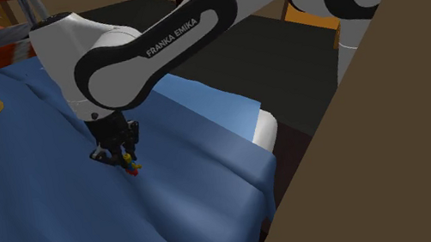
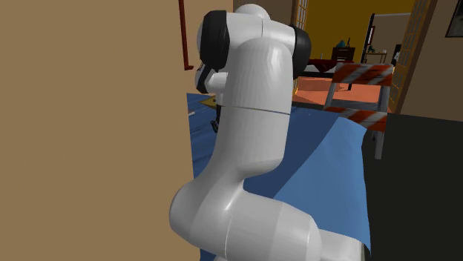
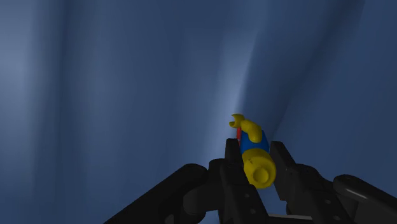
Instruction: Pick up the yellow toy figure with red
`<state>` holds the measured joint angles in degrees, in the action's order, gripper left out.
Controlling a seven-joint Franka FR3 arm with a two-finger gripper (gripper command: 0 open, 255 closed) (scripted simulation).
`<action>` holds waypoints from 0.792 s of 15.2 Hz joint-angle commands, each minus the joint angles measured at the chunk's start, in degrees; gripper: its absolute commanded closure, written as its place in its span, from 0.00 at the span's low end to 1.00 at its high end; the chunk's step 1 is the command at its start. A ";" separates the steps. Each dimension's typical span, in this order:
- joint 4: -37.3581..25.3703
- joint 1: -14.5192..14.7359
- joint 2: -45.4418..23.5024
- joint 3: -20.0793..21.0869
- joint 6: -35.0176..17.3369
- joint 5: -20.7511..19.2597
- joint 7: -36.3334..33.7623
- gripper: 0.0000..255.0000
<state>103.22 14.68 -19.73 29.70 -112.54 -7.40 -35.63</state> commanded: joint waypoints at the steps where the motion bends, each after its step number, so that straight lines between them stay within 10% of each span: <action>1: -0.38 -0.11 0.21 -0.01 0.67 0.12 0.13 1.00; 12: -5.35 -0.47 3.09 0.64 8.14 1.75 0.95 1.00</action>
<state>98.65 14.23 -16.72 30.33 -105.27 -5.72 -34.77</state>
